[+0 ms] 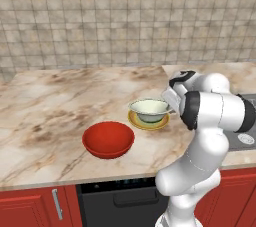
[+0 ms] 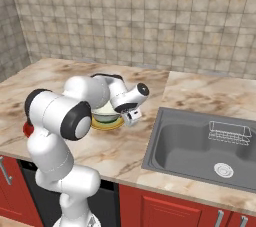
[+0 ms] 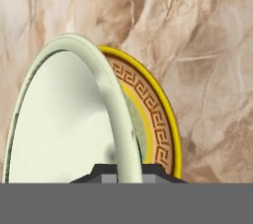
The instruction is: Move the bowls from the cabinet to the plates on the dining table.
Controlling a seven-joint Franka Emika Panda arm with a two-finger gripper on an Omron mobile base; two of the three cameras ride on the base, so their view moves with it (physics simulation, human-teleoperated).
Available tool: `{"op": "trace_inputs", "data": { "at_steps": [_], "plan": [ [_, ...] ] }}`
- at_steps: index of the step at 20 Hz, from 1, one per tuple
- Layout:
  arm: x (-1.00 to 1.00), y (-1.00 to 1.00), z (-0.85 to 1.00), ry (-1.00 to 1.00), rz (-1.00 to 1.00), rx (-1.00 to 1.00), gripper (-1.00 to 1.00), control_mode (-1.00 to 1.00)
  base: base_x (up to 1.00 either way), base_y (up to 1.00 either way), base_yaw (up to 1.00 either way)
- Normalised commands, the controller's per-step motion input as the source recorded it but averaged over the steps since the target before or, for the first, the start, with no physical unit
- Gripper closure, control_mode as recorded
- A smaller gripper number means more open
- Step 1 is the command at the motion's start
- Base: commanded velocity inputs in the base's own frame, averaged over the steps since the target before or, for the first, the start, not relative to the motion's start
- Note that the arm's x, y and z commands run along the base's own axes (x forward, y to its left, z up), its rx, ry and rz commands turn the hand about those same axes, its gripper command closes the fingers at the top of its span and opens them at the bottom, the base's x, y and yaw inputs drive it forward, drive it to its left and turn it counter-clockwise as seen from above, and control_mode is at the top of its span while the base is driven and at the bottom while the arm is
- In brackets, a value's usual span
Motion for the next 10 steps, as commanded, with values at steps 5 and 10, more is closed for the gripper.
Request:
{"op": "trace_inputs", "data": {
  "at_steps": [5,10],
  "plan": [
    [0.00,0.02,0.00,0.00,0.00,0.00,-1.00,-1.00,0.00,0.00,0.00],
    [0.00,0.03,0.00,0.00,0.01,0.00,-1.00,-1.00,0.00,0.00,0.00]
  ]
}}
